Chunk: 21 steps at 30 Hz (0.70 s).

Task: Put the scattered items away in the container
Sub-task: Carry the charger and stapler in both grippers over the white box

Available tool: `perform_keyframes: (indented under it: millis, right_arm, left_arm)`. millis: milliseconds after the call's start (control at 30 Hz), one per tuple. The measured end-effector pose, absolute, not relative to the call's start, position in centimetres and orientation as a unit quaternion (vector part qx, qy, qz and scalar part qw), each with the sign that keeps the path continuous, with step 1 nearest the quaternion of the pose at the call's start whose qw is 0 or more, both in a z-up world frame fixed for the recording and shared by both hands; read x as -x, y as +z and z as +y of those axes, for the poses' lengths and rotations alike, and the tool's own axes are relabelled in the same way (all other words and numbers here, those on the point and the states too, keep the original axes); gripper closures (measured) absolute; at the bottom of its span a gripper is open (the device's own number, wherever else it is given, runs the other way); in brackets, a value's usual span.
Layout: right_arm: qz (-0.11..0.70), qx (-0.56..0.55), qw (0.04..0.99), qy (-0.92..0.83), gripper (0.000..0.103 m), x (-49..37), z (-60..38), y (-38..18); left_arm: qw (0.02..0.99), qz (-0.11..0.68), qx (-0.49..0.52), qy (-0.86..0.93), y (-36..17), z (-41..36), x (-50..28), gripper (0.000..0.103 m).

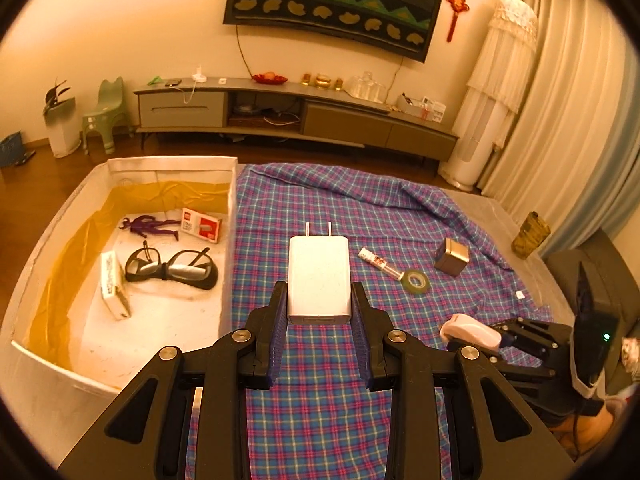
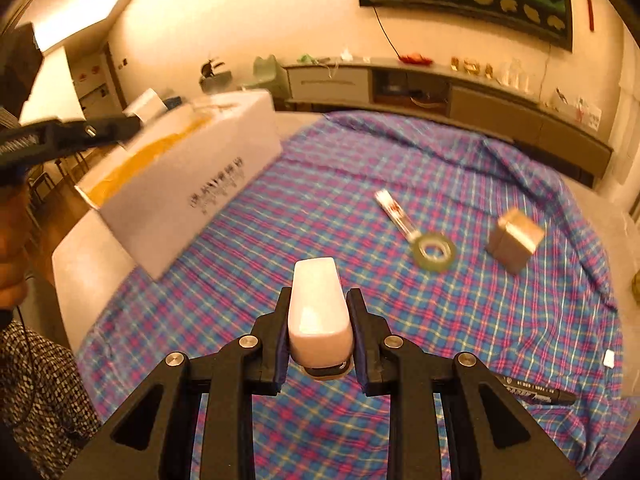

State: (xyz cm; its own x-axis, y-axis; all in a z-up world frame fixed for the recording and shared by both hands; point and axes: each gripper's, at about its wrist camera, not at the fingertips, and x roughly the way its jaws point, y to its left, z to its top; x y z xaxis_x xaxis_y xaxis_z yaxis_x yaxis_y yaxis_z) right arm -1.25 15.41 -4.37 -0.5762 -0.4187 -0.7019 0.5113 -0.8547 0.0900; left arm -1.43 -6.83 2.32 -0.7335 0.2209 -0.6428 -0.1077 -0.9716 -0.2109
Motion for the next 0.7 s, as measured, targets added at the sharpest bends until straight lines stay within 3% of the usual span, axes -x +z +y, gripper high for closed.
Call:
perform_keyframes:
  millis: [700]
  right_arm:
    - [0.054, -0.313, 0.302, -0.899, 0.076, -4.8, 7.1, 3.1]
  left_arm:
    - [0.082, -0.166, 0.299, 0.936, 4.4, -15.2, -2.7, 0.073]
